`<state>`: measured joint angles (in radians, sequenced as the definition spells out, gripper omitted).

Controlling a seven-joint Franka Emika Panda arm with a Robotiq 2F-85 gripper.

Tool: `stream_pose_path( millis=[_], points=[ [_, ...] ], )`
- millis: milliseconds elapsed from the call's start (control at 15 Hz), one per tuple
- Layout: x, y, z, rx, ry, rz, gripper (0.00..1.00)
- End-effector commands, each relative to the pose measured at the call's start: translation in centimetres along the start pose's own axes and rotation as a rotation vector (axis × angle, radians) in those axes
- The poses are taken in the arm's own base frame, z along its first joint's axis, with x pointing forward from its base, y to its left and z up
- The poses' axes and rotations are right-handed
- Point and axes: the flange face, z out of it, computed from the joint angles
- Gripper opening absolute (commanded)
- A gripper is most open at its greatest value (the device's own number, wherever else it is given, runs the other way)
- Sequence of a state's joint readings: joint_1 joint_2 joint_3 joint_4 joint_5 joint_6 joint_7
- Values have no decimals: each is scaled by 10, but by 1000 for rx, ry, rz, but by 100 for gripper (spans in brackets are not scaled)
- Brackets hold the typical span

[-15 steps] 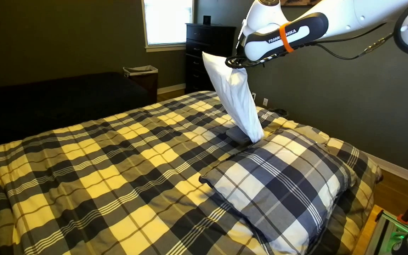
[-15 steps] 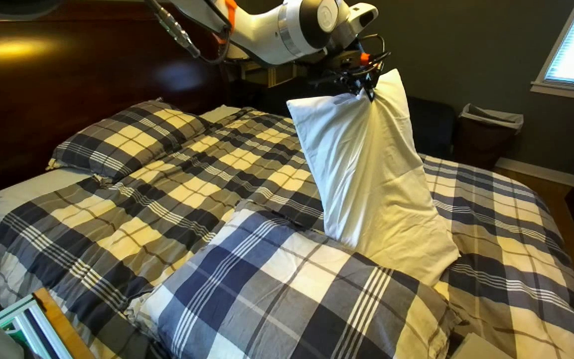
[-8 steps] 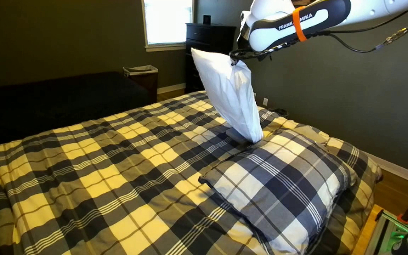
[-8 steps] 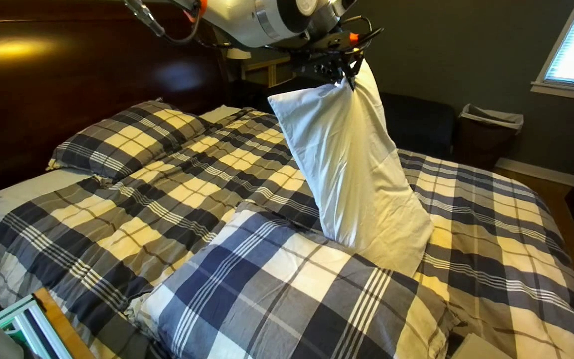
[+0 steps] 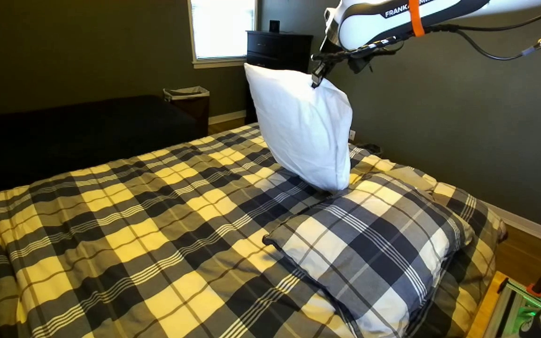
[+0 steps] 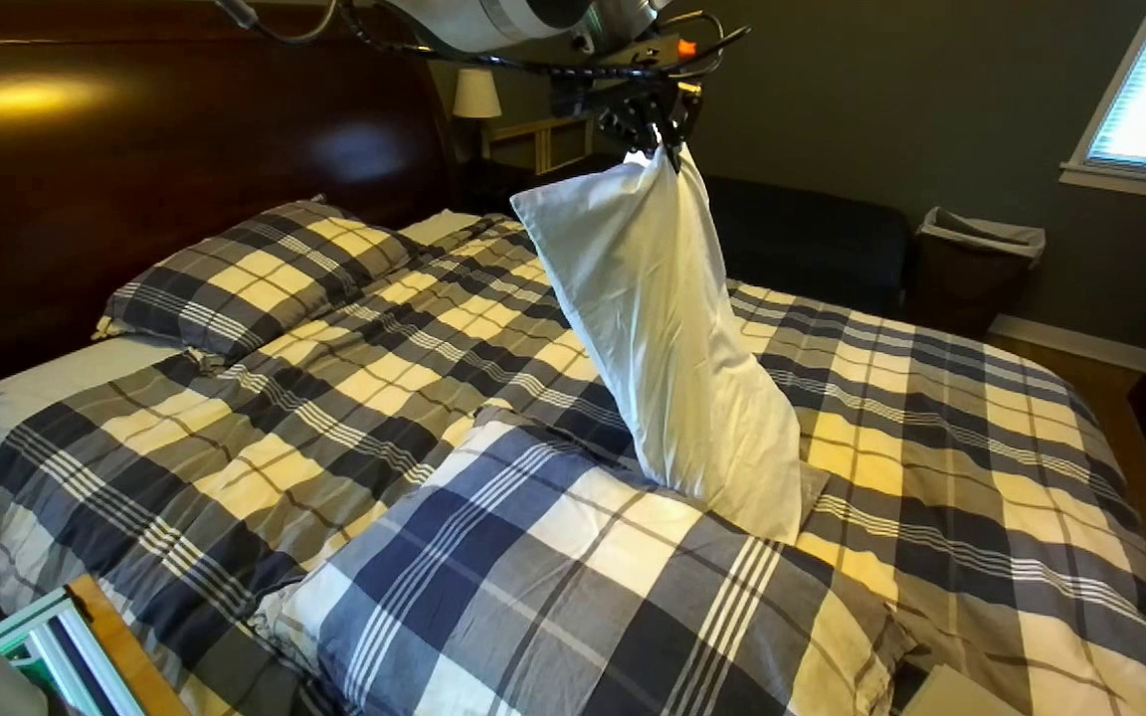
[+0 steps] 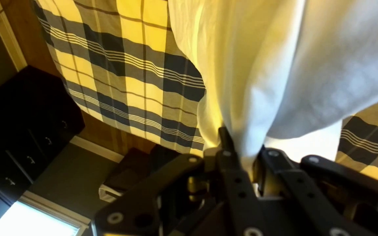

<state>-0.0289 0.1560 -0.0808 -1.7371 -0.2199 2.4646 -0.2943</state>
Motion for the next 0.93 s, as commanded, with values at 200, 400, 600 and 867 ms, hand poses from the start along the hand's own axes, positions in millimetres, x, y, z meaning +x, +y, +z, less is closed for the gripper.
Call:
stream_pose_path(
  millis=[200,400,600,867],
  points=[
    [2,-3,-4,5,45,-86,3],
    [-5,1,-9,4,34,-249,3],
    [-14,16,-22,-3,33,-407,3],
    [-17,41,-63,-10,113,-525,3]
  ],
)
